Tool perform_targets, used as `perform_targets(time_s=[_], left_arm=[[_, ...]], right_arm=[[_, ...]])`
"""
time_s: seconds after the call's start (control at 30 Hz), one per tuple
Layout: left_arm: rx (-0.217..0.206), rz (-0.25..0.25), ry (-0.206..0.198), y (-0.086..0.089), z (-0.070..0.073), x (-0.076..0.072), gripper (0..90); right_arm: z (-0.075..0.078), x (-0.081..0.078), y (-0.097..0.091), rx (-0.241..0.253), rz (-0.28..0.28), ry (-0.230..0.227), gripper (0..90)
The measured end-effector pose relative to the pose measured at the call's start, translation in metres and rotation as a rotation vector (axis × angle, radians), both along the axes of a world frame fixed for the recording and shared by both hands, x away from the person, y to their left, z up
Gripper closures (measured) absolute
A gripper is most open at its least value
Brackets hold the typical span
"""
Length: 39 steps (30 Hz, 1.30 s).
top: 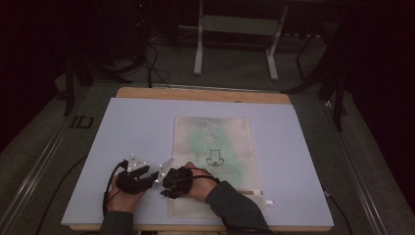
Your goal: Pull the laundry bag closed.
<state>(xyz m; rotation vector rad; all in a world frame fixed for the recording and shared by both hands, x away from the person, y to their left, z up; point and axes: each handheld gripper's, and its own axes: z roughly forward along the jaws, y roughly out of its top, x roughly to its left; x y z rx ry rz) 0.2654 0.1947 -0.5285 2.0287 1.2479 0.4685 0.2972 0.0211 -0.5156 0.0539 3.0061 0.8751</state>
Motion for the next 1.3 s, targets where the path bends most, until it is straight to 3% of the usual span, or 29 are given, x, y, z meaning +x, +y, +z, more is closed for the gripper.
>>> perform_targets(time_s=[0.27, 0.6, 0.87, 1.3], left_arm=[[-0.004, 0.002, 0.001, 0.000, 0.000, 0.000, 54.5], [-0.002, 0.002, 0.000, 0.000, 0.000, 0.000, 54.5], [-0.001, 0.003, 0.001, 0.000, 0.000, 0.000, 54.5], [0.002, -0.006, -0.003, -0.002, 0.000, -0.001, 54.5]], right_arm=[[-0.001, -0.001, 0.003, -0.012, 0.003, -0.007, 80.2], [0.007, -0.003, -0.001, 0.043, 0.011, 0.007, 80.8], [0.018, -0.006, -0.017, 0.079, 0.003, 0.000, 80.9], [0.016, -0.007, -0.040, 0.074, -0.010, 0.010, 80.7]])
